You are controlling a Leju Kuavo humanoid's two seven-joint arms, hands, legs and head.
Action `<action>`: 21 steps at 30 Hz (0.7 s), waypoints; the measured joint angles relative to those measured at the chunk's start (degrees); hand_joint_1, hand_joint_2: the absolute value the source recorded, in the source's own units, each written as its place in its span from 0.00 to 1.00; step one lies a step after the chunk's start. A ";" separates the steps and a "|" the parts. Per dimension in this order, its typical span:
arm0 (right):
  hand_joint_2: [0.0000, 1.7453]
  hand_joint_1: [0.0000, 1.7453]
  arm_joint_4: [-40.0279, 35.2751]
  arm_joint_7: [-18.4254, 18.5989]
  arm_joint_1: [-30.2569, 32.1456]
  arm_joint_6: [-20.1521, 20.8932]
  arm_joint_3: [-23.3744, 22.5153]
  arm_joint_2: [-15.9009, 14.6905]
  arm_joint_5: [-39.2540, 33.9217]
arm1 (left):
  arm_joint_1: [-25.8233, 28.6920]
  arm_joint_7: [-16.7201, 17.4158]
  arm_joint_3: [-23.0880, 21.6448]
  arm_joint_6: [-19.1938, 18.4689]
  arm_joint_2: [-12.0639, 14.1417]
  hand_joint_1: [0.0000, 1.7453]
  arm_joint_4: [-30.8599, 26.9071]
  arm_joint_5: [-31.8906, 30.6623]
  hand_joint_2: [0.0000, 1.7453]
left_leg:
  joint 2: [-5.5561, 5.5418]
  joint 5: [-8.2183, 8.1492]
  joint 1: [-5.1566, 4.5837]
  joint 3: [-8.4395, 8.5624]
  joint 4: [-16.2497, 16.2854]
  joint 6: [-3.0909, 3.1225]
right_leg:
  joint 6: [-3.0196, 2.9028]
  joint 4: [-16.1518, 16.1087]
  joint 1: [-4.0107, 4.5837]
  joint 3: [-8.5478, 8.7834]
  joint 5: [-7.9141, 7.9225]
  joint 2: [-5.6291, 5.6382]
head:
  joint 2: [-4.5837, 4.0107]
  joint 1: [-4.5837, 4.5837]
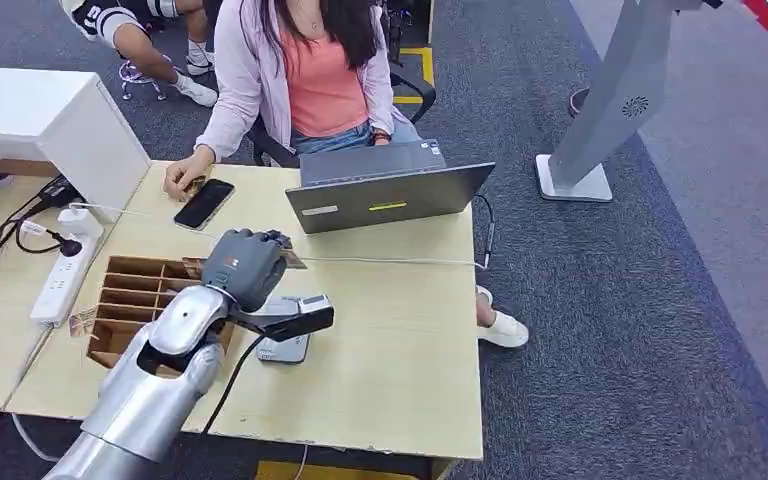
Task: Pass the card to the sensor for recognition and then transmit it.
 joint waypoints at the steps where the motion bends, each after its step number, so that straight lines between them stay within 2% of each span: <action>1: 0.00 0.00 0.00 0.00 0.00 -0.02 0.00 0.00 0.00 | 0.01 0.00 -0.09 -0.02 0.07 1.00 0.00 0.00 1.00 | 0.00 0.00 0.00 0.00 0.00 0.00 | 0.00 0.00 0.00 0.00 0.00 0.00 | 0.00 -0.02; 4: 0.00 0.00 0.00 0.00 0.00 -0.04 -0.02 0.00 0.00 | 0.03 0.00 -0.52 -0.13 0.28 1.00 0.02 0.13 1.00 | 0.00 0.00 0.00 0.00 0.00 0.00 | 0.00 0.00 0.00 0.00 0.00 0.00 | 0.00 -0.02; 9: 0.00 0.00 0.02 0.00 0.00 -0.39 -0.02 0.00 -0.02 | 0.01 -0.13 -1.94 -3.30 1.01 1.00 0.76 2.80 1.00 | 0.00 0.00 0.00 0.01 0.00 0.00 | 0.00 0.00 0.00 -0.01 0.00 0.00 | 0.00 0.00; 16: 0.00 0.00 0.02 0.00 -0.01 -0.57 -0.07 0.00 0.04 | -0.89 -1.44 -5.79 -7.58 2.40 1.00 5.52 7.95 1.00 | 0.01 0.00 0.00 0.00 0.00 0.00 | 0.00 0.00 0.00 -0.02 0.00 0.01 | 0.00 0.00; 21: 0.00 0.00 0.02 0.00 0.00 -0.55 -0.09 0.00 0.59 | -2.06 -1.95 -7.76 -9.18 2.90 1.00 9.72 10.03 1.00 | 0.01 0.00 0.00 0.00 0.00 0.00 | 0.01 0.00 0.00 -0.02 0.01 0.01 | 0.00 0.00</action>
